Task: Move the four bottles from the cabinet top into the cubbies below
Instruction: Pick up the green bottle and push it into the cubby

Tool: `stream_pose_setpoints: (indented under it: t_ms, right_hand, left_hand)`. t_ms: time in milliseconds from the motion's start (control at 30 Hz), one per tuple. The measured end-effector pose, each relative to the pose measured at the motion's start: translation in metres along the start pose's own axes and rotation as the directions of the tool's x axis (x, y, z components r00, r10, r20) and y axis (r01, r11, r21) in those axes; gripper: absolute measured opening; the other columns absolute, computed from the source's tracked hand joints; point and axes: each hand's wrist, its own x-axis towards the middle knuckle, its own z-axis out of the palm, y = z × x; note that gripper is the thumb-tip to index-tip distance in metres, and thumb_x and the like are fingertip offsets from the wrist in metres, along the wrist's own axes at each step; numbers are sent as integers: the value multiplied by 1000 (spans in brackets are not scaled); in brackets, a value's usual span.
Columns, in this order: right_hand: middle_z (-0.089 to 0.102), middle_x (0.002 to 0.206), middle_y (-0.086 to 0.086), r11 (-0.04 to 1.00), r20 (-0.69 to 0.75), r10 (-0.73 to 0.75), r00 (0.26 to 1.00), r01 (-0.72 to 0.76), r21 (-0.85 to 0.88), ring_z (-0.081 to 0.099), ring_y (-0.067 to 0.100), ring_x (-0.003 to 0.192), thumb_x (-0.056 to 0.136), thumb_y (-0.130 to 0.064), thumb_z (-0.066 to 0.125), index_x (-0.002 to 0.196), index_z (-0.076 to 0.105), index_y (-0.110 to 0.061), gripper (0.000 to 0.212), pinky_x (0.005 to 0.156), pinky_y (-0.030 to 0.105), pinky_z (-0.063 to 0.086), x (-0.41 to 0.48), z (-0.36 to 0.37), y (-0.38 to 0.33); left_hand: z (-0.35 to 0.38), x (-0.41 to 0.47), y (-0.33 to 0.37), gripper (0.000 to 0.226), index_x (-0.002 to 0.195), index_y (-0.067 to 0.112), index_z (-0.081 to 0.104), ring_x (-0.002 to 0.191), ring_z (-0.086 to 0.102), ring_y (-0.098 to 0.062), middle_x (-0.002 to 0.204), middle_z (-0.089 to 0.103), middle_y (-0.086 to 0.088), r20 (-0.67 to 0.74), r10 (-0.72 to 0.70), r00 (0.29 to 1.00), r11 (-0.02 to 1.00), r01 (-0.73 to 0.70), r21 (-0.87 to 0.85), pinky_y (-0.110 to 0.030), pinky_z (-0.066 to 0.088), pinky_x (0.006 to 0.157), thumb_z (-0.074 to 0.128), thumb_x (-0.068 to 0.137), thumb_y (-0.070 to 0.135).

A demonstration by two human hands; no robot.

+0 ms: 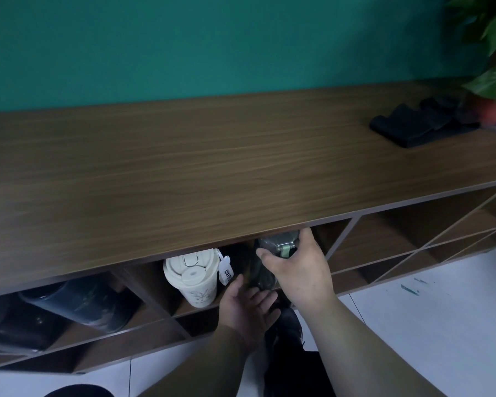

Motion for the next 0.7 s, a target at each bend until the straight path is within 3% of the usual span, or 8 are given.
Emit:
stream_pose_setpoints:
  t_ms: [267, 400, 467, 533, 567, 633, 700]
  right_hand:
    - [67, 101, -15, 1000, 2, 4, 1000, -4, 7, 64, 3, 94, 63, -54, 82, 108, 52, -34, 57, 77, 31, 57, 0, -1, 0]
    - [58, 121, -21, 1000, 43, 11, 999, -12, 9, 56, -1, 111, 61, -50, 86, 129, 46, -37, 80, 76, 18, 45, -3, -6, 3]
    - [51, 138, -20, 1000, 78, 27, 997, -28, 14, 48, 0, 124, 62, -47, 88, 143, 36, -38, 97, 86, 19, 41, -5, -11, 7]
    - [43, 149, -15, 997, 107, 63, 992, -67, 37, 42, 5, 136, 65, -40, 89, 153, 26, -34, 107, 99, 25, 40, -8, -18, 11]
    - [42, 152, -13, 994, 121, 77, 990, -85, 62, 40, 7, 138, 68, -35, 88, 154, 24, -32, 107, 105, 28, 39, -8, -21, 12]
    - [42, 153, -9, 988, 150, 87, 985, -104, 112, 39, 9, 139, 73, -26, 86, 155, 24, -28, 102, 112, 33, 37, -9, -25, 13]
    - [43, 152, -8, 983, 173, 94, 980, -119, 139, 40, 10, 139, 76, -19, 83, 155, 25, -27, 98, 114, 37, 36, -11, -28, 12]
  left_hand:
    - [1, -2, 1, 83, 156, 5, 22, 138, 47, -36, 155, 41, -24, -24, 11, 1000, 1000, -10, 25, -57, 31, 116, 49, 93, 52]
    - [2, -13, -5, 72, 149, 6, 38, 134, 52, -32, 146, 53, -19, -115, 29, 993, 992, -14, 127, -50, 35, 113, 47, 94, 52]
    - [3, -24, -10, 56, 133, 6, 58, 114, 66, -25, 124, 70, -14, -140, 99, 985, 965, -60, 256, -44, 43, 95, 46, 97, 47]
    - [2, -34, -12, 35, 102, 12, 71, 82, 74, -19, 84, 82, -6, -108, 225, 968, 905, -167, 390, -38, 46, 77, 49, 98, 39]
    - [4, -36, -13, 31, 93, 17, 73, 83, 73, -18, 83, 82, -3, -102, 285, 953, 865, -210, 456, -38, 47, 80, 53, 95, 40]
    - [4, -38, -15, 36, 99, 29, 77, 112, 67, -19, 115, 78, 0, -25, 387, 922, 789, -317, 526, -44, 43, 107, 60, 80, 55]
    - [7, -39, -13, 46, 107, 47, 71, 130, 57, -14, 134, 67, 7, 43, 438, 898, 746, -389, 540, -46, 32, 119, 60, 69, 69]
